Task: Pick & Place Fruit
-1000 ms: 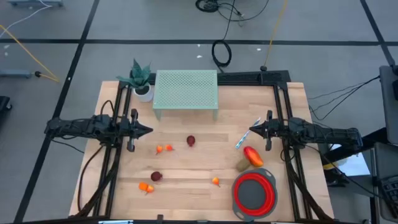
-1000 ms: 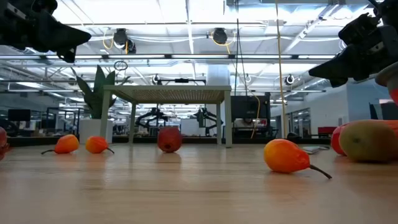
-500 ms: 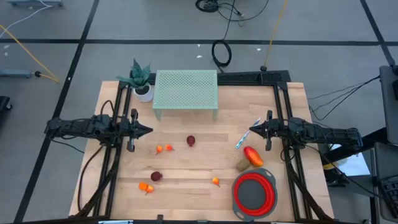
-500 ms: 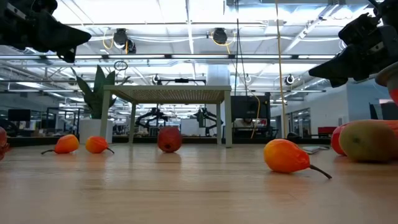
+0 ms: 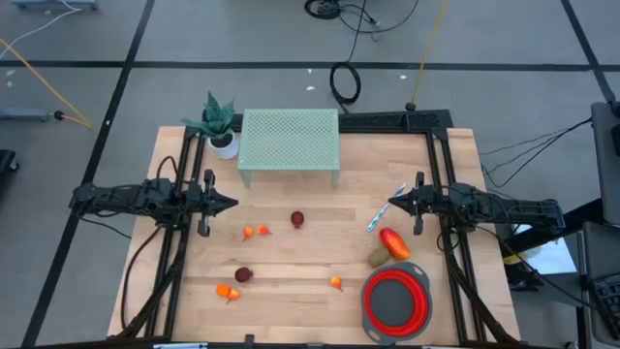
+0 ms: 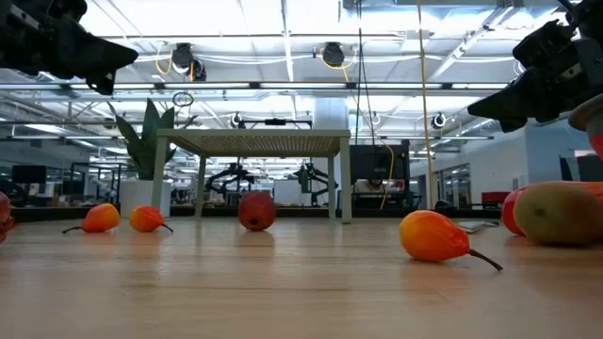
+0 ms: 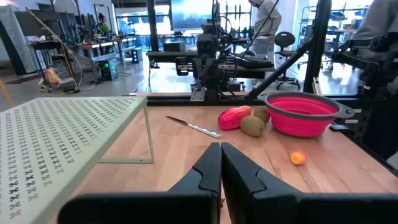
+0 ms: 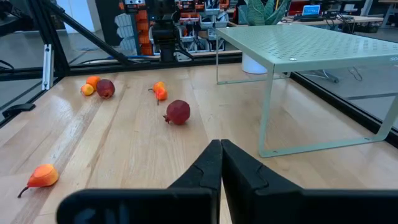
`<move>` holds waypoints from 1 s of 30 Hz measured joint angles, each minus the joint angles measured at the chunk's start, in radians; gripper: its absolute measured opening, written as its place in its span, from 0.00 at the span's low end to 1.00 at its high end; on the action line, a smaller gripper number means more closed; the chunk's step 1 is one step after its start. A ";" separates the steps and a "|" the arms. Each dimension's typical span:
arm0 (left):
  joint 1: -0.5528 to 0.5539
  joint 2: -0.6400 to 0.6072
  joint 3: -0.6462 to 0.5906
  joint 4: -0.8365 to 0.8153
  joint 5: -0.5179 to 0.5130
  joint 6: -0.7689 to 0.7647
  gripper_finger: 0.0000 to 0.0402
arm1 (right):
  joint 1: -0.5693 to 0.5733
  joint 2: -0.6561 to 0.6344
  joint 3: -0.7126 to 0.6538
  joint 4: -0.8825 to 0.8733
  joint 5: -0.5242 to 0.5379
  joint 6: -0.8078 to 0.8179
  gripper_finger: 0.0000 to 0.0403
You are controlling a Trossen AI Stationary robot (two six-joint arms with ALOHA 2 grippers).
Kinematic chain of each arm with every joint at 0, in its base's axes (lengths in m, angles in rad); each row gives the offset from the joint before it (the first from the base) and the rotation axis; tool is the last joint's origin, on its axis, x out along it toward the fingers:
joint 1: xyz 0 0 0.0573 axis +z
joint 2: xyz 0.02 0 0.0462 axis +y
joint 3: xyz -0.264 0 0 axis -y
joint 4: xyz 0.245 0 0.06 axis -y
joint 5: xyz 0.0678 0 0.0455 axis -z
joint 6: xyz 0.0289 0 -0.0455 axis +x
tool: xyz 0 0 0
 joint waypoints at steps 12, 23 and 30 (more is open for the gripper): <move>0.000 0.000 0.000 0.000 0.000 0.000 0.02 | 0.000 0.000 0.000 0.000 0.000 0.000 0.01; 0.000 0.000 0.000 0.000 0.000 0.000 0.02 | 0.000 0.000 -0.004 0.126 0.001 0.000 0.01; 0.000 0.000 0.000 0.000 0.000 0.000 0.02 | 0.000 0.000 -0.006 0.212 0.001 0.000 0.01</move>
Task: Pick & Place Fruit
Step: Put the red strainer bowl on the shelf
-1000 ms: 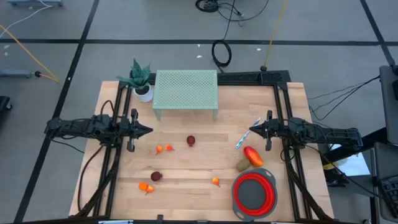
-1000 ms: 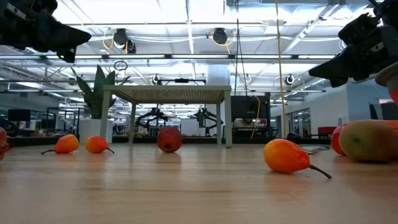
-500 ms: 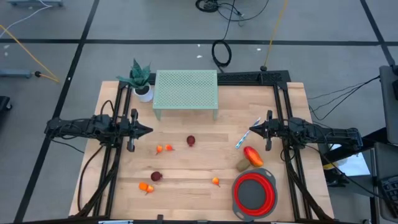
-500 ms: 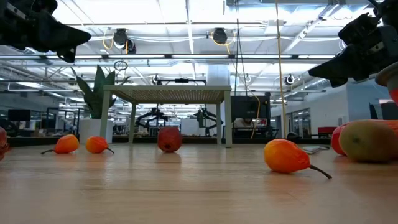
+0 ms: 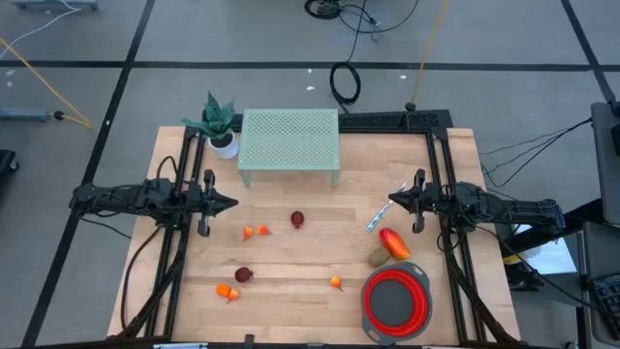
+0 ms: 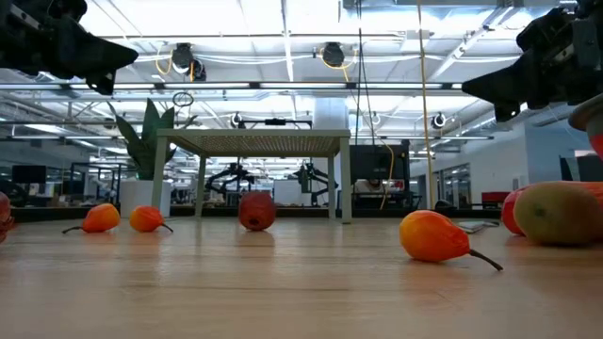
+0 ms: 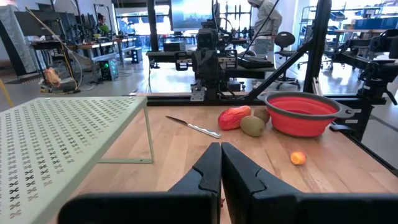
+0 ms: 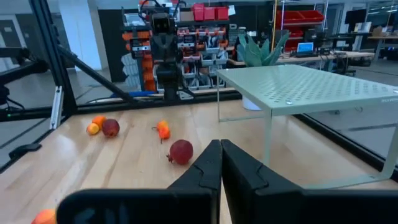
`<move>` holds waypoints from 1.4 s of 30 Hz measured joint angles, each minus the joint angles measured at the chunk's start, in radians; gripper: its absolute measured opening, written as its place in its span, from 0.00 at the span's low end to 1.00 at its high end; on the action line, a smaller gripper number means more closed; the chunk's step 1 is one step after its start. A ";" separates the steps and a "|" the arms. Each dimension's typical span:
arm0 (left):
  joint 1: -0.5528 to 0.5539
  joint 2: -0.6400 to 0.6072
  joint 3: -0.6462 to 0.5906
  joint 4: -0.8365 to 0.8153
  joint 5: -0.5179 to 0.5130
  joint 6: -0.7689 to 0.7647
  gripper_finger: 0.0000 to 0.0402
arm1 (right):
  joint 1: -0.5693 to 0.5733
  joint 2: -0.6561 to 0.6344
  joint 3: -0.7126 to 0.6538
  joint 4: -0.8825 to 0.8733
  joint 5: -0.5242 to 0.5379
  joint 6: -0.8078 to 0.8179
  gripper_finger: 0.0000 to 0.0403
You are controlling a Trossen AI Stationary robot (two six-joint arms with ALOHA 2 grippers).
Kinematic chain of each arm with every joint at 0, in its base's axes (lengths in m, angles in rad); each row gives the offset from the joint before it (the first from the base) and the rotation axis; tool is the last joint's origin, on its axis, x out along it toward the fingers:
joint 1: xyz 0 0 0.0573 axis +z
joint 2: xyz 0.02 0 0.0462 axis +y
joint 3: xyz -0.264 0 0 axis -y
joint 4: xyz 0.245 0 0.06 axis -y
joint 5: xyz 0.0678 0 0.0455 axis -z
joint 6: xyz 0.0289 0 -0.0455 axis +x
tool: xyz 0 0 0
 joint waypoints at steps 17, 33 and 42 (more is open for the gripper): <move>0.000 0.000 0.000 0.001 0.000 0.000 0.02 | 0.001 0.000 0.004 0.020 -0.002 0.187 0.01; 0.000 0.000 0.000 0.002 0.000 0.000 0.02 | 0.001 0.000 0.006 0.035 -0.091 0.286 0.01; 0.000 0.000 0.000 0.003 -0.001 -0.046 0.02 | 0.001 0.093 0.050 0.033 -0.348 0.349 0.00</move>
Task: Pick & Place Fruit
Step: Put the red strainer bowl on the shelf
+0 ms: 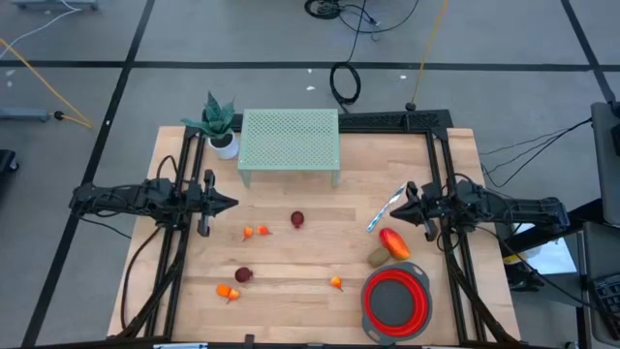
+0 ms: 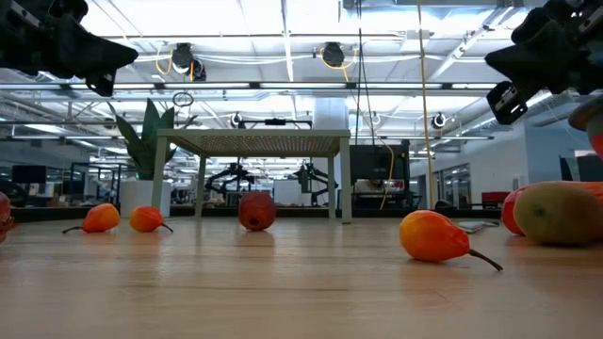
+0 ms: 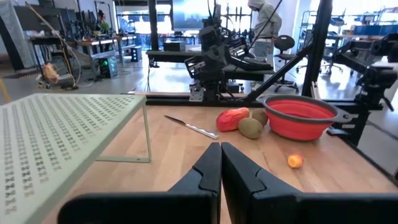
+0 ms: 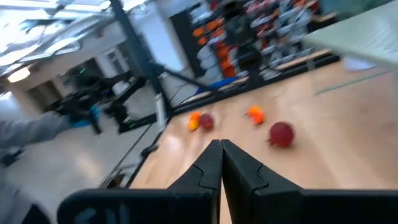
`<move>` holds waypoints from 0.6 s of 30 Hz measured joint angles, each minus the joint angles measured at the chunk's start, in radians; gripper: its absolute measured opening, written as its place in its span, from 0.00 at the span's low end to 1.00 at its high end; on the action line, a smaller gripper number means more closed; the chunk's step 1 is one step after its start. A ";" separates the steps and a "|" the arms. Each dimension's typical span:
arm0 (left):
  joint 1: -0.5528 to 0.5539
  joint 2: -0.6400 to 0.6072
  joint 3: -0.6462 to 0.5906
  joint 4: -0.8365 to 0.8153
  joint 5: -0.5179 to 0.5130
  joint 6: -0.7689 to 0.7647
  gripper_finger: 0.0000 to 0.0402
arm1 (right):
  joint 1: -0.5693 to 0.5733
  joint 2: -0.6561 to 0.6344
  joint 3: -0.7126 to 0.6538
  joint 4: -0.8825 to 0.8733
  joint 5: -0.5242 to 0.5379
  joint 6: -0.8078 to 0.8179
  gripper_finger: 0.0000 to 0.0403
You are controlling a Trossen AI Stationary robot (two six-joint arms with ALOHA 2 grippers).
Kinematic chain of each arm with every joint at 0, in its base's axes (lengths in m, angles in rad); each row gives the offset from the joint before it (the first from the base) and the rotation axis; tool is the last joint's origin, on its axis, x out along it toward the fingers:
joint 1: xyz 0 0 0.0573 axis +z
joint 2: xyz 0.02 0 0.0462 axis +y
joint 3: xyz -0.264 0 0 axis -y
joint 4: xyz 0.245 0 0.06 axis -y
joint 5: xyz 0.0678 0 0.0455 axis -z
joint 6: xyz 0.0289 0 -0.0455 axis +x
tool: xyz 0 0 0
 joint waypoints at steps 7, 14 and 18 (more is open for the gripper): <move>0.000 0.000 0.000 0.000 0.000 -0.042 0.02 | 0.014 0.195 0.160 -0.077 -0.130 -0.020 0.00; 0.000 0.000 0.000 0.000 0.000 -0.041 0.02 | 0.121 0.424 0.421 -0.393 -0.150 -0.114 0.00; 0.000 0.000 0.000 0.000 0.000 -0.041 0.02 | 0.209 0.542 0.565 -0.603 -0.122 -0.117 0.00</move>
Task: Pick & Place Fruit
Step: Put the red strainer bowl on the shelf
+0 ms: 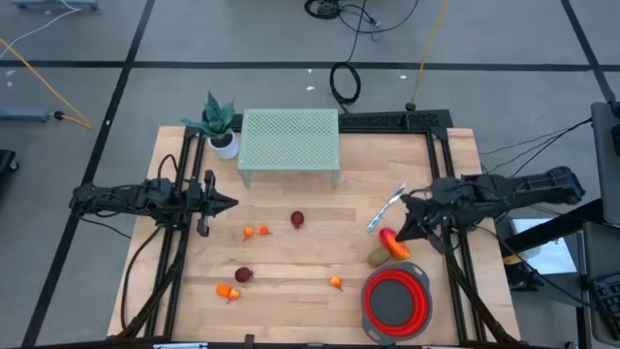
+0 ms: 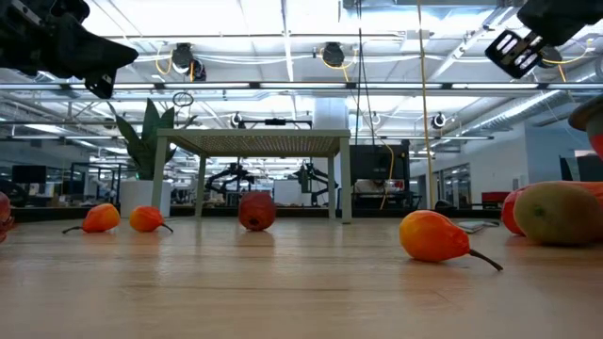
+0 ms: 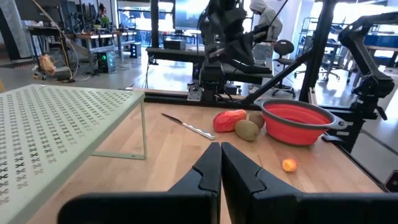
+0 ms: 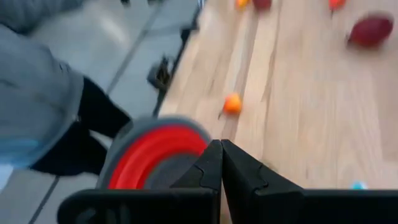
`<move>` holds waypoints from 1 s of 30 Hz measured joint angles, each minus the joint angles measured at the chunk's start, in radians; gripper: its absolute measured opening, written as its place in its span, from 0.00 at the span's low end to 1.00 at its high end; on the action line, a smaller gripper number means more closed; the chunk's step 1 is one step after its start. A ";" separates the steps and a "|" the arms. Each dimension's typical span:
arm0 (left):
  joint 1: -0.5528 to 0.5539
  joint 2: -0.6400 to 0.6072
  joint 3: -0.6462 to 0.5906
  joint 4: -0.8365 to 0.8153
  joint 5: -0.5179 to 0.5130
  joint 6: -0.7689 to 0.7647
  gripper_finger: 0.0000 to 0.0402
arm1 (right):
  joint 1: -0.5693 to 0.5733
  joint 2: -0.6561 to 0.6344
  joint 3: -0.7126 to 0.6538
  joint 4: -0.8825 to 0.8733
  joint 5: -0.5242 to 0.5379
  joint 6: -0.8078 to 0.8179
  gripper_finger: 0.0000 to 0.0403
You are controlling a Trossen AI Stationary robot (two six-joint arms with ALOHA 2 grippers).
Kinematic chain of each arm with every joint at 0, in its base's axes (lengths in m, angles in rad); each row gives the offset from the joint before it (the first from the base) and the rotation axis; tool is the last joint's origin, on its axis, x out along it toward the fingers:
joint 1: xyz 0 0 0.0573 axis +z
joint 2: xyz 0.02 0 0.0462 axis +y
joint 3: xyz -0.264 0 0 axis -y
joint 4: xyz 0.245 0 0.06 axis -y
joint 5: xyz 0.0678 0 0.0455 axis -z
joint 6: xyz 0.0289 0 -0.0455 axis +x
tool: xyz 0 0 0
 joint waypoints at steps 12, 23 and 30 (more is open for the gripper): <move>0.000 0.000 0.000 0.000 0.000 0.036 0.02 | 0.322 0.218 0.153 -0.228 0.054 0.490 0.00; 0.000 0.000 0.000 -0.001 0.000 0.060 0.02 | 0.642 0.346 0.155 -0.217 0.161 1.099 0.00; 0.000 0.000 0.000 -0.001 0.000 0.061 0.02 | 0.756 0.454 0.242 -0.292 0.259 1.296 0.00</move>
